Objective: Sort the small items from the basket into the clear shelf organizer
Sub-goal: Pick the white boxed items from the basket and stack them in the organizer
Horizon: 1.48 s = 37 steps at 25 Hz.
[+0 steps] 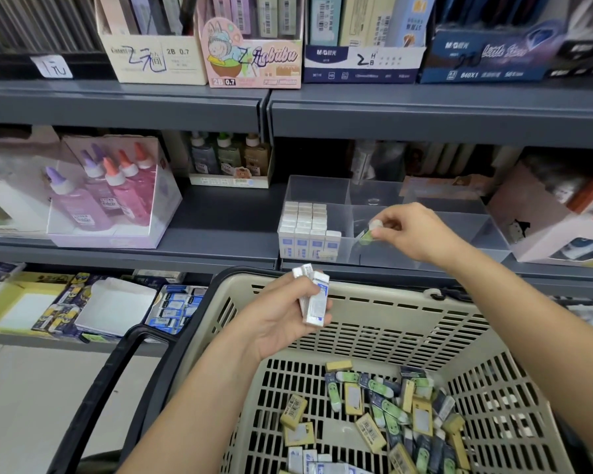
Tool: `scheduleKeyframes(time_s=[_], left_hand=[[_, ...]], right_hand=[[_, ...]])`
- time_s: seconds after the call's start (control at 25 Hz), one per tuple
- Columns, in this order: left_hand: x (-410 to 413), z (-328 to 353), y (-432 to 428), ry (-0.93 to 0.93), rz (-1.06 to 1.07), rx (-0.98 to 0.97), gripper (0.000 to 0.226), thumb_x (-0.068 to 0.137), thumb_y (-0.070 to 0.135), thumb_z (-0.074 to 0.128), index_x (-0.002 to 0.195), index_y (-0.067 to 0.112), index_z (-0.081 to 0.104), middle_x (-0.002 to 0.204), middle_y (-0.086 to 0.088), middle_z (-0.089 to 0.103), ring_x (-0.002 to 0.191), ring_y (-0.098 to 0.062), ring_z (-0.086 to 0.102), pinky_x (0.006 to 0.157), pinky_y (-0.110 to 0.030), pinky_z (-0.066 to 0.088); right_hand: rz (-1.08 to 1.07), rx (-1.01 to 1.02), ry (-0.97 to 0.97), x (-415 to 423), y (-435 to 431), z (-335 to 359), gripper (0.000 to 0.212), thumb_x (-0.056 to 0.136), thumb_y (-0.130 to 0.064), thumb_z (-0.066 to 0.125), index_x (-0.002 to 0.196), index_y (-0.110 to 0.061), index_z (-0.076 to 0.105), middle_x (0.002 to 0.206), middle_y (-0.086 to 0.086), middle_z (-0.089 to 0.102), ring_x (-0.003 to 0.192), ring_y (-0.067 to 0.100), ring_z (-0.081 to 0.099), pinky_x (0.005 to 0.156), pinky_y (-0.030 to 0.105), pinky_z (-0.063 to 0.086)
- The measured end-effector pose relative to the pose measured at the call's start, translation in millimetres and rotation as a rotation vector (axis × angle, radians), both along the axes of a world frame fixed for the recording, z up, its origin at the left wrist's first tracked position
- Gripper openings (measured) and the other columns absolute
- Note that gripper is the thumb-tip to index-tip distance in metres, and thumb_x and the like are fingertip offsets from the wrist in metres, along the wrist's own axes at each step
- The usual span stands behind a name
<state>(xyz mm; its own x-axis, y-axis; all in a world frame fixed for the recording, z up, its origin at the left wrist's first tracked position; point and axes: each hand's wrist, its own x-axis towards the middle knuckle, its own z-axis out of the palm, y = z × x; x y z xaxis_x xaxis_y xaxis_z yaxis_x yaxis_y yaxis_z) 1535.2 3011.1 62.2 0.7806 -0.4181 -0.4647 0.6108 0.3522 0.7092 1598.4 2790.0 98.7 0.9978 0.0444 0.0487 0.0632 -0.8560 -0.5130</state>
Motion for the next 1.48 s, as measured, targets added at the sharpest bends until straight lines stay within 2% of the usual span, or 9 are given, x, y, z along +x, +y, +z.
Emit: scheduleKeyframes(time_s=[0.32,0.52,0.6,0.68,0.76,0.88,1.12,1.28,1.48], left_hand=[[2,1,2,-0.077,0.021,0.022,0.019,0.088,-0.007,0.05,0.101,0.006,0.057,0.086,-0.015,0.063,0.07,-0.021,0.064,0.054,-0.029,0.054],[2,2,3,-0.135,0.077,-0.009,0.028,0.078,0.005,0.065,0.105,0.009,0.061,0.088,-0.013,0.07,0.073,-0.019,0.069,0.056,-0.032,0.056],[2,2,5,-0.149,0.097,0.015,0.036,0.07,0.012,0.069,0.105,0.011,0.062,0.092,-0.014,0.07,0.073,-0.019,0.069,0.054,-0.031,0.056],[2,2,6,-0.167,0.126,0.022,0.04,0.066,0.014,0.071,0.105,0.011,0.062,0.091,-0.014,0.07,0.071,-0.02,0.069,0.052,-0.029,0.055],[2,3,5,-0.204,0.138,0.036,0.041,0.066,0.014,0.072,0.106,0.011,0.061,0.087,-0.011,0.071,0.071,-0.019,0.069,0.053,-0.028,0.055],[0,2,3,-0.263,0.13,0.081,0.043,0.067,0.017,0.072,0.107,0.011,0.06,0.085,-0.006,0.072,0.069,-0.016,0.068,0.053,-0.026,0.055],[0,5,4,-0.183,0.036,-0.004,0.032,0.072,0.024,0.067,0.101,0.008,0.066,0.086,-0.012,0.072,0.07,-0.018,0.07,0.047,-0.019,0.051],[0,5,1,-0.218,0.123,-0.043,0.026,0.07,0.012,0.07,0.092,0.01,0.057,0.068,-0.001,0.066,0.055,-0.009,0.057,0.046,-0.018,0.046],[1,2,1,-0.363,0.166,0.171,0.014,0.082,0.008,0.066,0.085,0.015,0.054,0.073,0.0,0.066,0.062,-0.01,0.058,0.053,-0.02,0.044]], right_hand=[[0.151,-0.114,0.147,13,5,-9,0.031,0.098,-0.021,0.041,0.089,-0.015,0.07,0.103,-0.002,0.066,0.099,0.018,0.057,0.087,0.03,0.042],[0.135,-0.104,0.146,8,8,-3,0.029,0.098,-0.022,0.04,0.106,-0.014,0.068,0.112,0.0,0.066,0.106,0.02,0.058,0.092,0.031,0.043],[0.04,-0.014,-0.054,-3,14,3,0.026,0.096,-0.024,0.045,0.107,-0.018,0.068,0.106,-0.005,0.068,0.1,0.013,0.06,0.089,0.027,0.044],[0.043,0.121,-0.128,-18,26,8,0.02,0.092,-0.029,0.052,0.092,-0.023,0.071,0.089,-0.014,0.069,0.083,0.006,0.062,0.079,0.024,0.047],[0.162,0.248,0.009,-34,41,10,0.017,0.088,-0.034,0.056,0.079,-0.027,0.069,0.074,-0.012,0.068,0.064,0.002,0.062,0.07,0.024,0.051],[0.268,0.382,0.147,-45,55,8,0.012,0.09,-0.027,0.058,0.081,-0.027,0.066,0.069,-0.007,0.066,0.052,0.0,0.058,0.058,0.017,0.049],[0.317,0.7,0.177,-46,51,16,0.02,0.093,-0.004,0.049,0.096,-0.016,0.064,0.066,-0.01,0.068,0.063,0.004,0.061,0.054,0.017,0.047],[0.169,0.91,0.328,-44,47,17,0.018,0.093,-0.01,0.05,0.1,-0.008,0.067,0.083,0.004,0.074,0.072,0.012,0.07,0.051,0.016,0.048],[0.189,0.591,0.242,-40,45,21,0.008,0.085,-0.017,0.064,0.08,-0.016,0.07,0.07,-0.001,0.073,0.064,0.007,0.068,0.046,0.014,0.043]])
